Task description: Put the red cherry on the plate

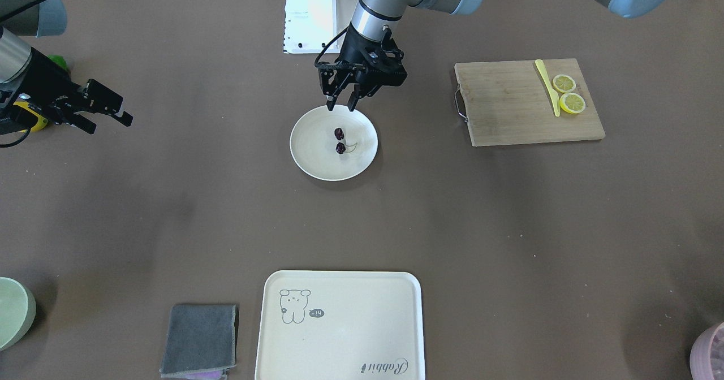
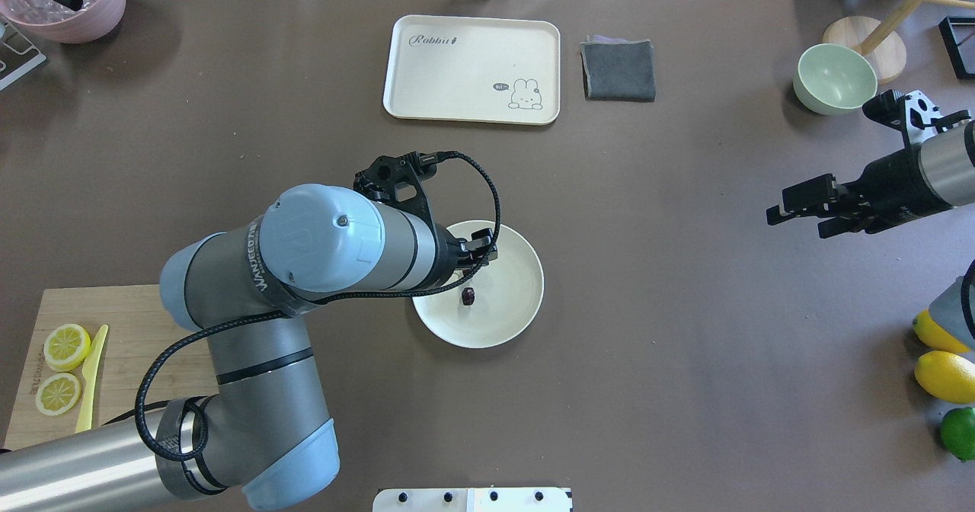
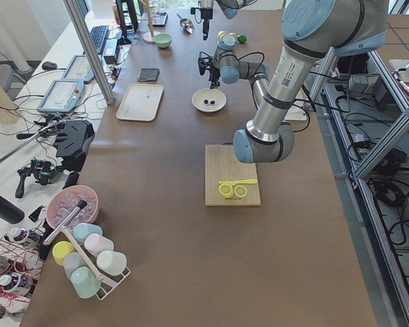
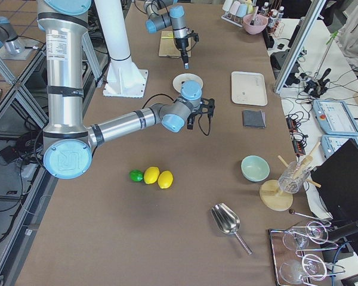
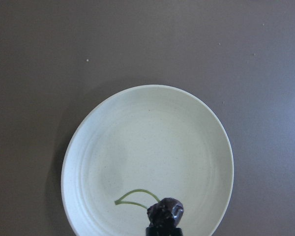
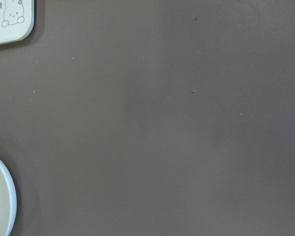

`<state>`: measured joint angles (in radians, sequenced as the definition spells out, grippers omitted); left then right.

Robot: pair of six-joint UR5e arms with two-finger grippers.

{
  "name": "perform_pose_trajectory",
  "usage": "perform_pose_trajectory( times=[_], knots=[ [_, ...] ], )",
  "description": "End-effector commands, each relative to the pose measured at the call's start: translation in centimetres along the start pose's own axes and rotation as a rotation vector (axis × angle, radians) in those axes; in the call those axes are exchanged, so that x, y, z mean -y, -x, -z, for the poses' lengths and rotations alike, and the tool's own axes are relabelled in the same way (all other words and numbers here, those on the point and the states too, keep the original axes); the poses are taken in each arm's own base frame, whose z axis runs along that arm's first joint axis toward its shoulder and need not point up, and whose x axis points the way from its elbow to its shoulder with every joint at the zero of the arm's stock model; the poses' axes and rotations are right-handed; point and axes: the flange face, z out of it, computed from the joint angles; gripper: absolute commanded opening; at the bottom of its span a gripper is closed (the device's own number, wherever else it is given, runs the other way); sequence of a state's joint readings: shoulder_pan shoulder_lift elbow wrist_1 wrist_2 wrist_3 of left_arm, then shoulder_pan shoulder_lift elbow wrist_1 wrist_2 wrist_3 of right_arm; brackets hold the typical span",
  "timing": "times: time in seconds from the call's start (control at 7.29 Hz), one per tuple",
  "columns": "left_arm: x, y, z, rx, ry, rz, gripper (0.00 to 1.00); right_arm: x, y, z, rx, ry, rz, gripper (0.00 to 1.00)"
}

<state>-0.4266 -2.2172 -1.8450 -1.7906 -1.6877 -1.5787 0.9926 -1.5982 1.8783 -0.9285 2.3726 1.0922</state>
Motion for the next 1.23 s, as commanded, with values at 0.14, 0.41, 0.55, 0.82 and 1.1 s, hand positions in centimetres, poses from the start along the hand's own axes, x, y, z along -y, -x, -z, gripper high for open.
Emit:
perform_pose_trajectory(
  times=[0.14,0.41,0.55,0.82,1.1],
  knots=[
    [10.2,9.9,2.8,0.164,-0.097,0.016,0.97,1.8,-2.7,3.2,-0.016,-0.069,0.049,1.00],
    [18.2,16.9,6.3,0.221,0.027,-0.139,0.97,2.7,-7.8,6.4,-0.058,-0.122,0.090,1.00],
    [21.6,22.6,8.8,0.225,0.119,-0.291,0.97,2.7,-10.5,7.8,-0.057,-0.116,0.113,1.00],
    [27.7,35.9,15.2,0.212,0.211,-0.554,0.97,2.4,-15.6,9.2,-0.106,-0.107,0.171,1.00],
    [29.7,45.0,19.6,0.268,0.227,-0.661,0.97,2.2,-20.6,11.9,-0.171,-0.100,0.220,1.00]
  ],
)
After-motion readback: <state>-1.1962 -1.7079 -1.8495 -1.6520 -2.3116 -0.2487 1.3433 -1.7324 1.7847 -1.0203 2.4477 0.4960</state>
